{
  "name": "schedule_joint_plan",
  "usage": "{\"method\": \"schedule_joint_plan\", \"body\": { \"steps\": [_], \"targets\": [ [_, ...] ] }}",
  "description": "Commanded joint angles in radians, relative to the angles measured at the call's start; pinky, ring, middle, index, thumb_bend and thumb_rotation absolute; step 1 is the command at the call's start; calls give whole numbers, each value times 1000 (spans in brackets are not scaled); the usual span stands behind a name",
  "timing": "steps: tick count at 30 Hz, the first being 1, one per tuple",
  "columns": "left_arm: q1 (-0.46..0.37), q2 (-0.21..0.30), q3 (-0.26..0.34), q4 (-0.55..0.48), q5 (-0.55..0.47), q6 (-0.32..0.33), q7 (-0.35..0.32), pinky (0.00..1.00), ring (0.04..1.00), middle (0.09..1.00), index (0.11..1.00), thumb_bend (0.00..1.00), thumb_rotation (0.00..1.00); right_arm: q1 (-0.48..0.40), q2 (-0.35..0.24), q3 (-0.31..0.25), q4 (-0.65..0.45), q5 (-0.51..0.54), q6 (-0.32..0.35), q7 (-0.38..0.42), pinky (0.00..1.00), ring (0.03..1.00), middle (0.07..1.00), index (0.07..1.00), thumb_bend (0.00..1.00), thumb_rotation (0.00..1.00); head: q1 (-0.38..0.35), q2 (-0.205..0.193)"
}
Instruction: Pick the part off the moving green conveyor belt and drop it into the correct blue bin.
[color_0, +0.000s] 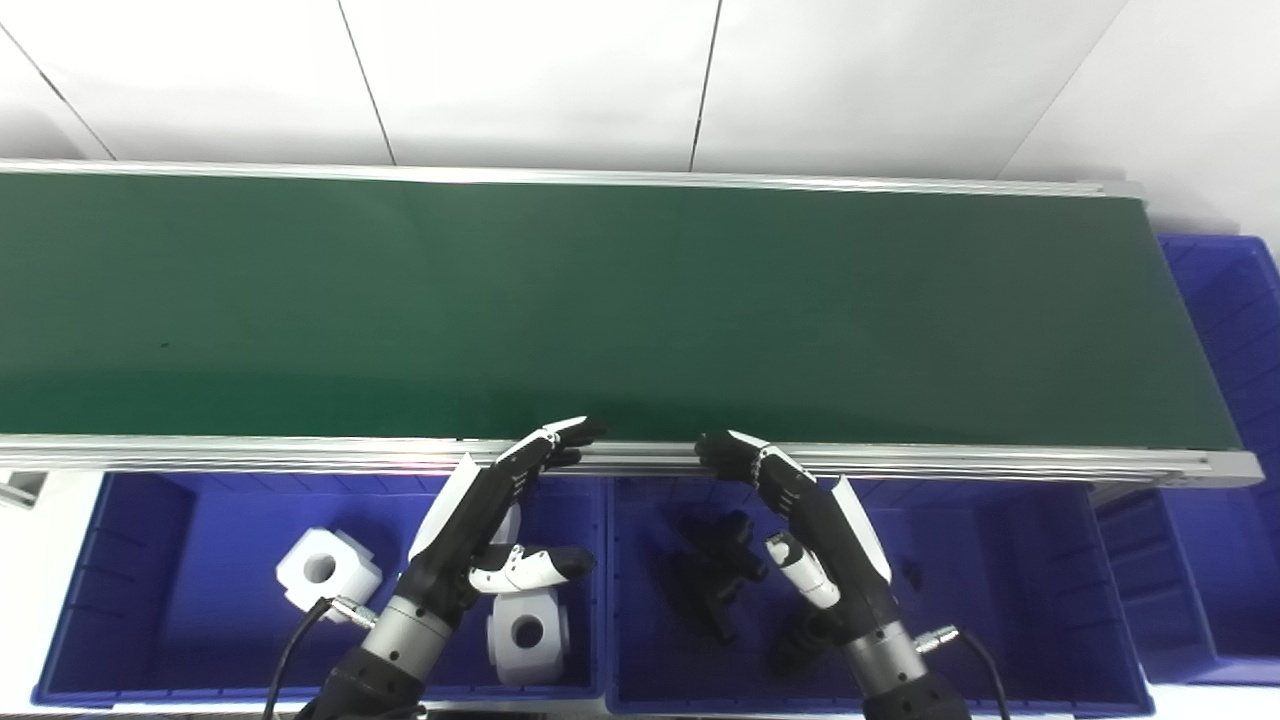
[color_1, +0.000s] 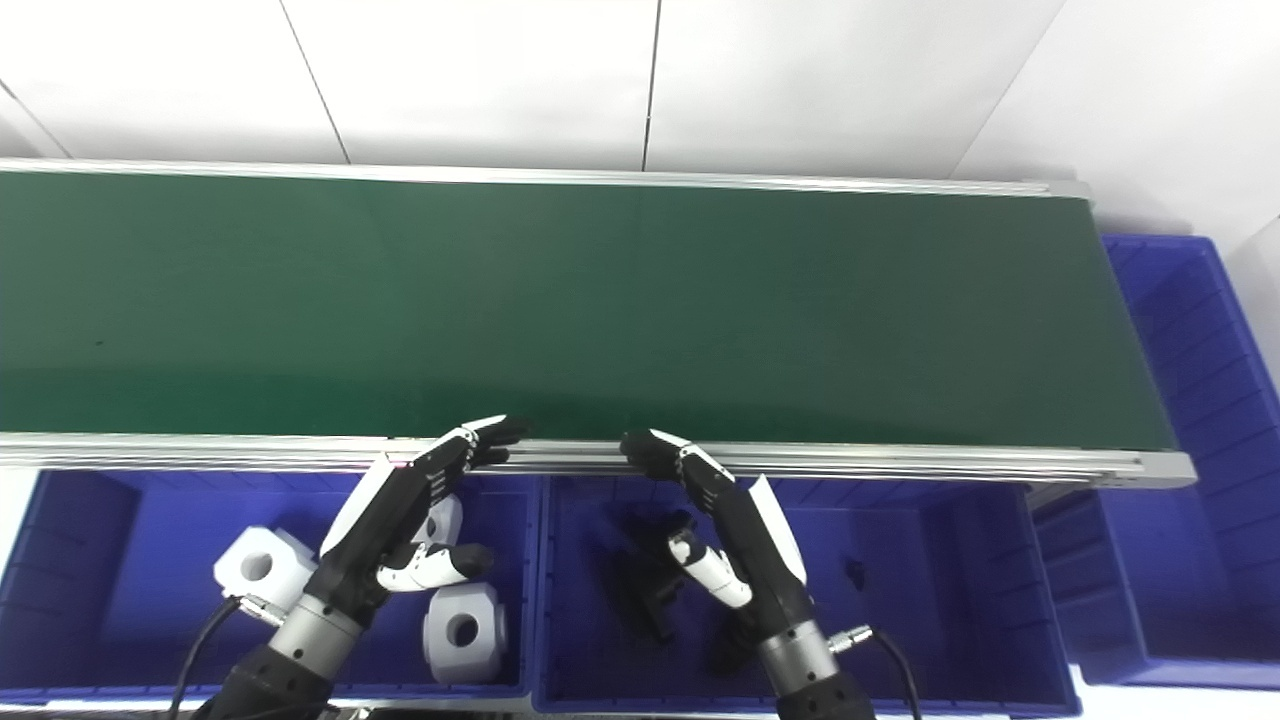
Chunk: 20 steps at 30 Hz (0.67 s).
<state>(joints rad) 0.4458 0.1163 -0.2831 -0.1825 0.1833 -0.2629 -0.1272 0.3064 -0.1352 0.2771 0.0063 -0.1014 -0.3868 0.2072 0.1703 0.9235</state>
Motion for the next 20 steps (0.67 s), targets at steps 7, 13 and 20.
{"method": "schedule_joint_plan", "body": {
  "steps": [7,13,20],
  "targets": [
    [9,-6,-4,-6,-9,-23,0,847,881,870,815,904,763,11,4,0,-20,5,-36,-5,778,791,792,790,771,953,2,-18],
    [11,0,-8,4,-18,-38,-5,847,886,876,821,899,768,12,1,3,-8,4,-48,-2,788,796,797,792,791,964,3,-36],
    [6,2,-14,25,10,-94,6,818,869,865,818,915,827,16,-10,10,1,16,-74,4,804,812,815,804,801,971,5,-48]
  ]
}}
